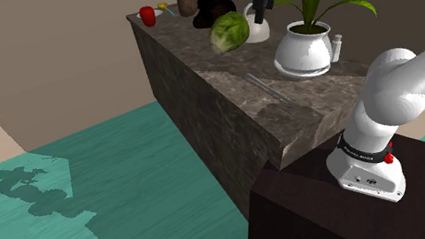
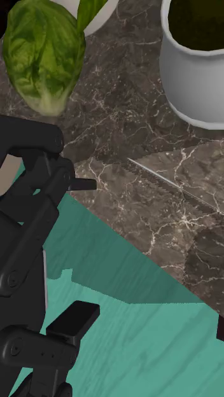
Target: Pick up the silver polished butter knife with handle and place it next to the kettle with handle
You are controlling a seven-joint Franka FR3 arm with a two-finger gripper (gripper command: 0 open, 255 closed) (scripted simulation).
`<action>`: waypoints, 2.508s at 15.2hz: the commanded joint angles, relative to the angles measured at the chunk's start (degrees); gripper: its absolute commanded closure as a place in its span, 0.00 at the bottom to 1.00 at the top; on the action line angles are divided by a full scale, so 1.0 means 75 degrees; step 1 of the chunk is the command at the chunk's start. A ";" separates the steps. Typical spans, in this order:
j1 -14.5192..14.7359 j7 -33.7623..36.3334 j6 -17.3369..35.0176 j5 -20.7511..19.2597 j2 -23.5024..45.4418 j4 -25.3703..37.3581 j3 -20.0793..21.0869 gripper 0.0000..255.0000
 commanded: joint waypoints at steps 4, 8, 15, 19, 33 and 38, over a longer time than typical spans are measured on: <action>-0.0241 0.0401 0.0611 0.0021 0.0120 -0.0599 -0.0124 0.00; -0.0566 0.0923 0.1459 0.0053 0.0378 -0.1333 -0.0287 0.00; -0.1123 0.1798 0.3067 0.0130 0.1143 -0.2429 -0.0577 0.00; -0.1417 0.2262 0.4076 0.0206 0.1790 -0.2933 -0.0750 0.00; -0.1473 0.2346 0.5276 0.0201 0.2551 -0.3399 -0.0828 0.00; -0.1473 0.2346 0.5275 0.0201 0.2551 -0.3399 -0.0828 1.00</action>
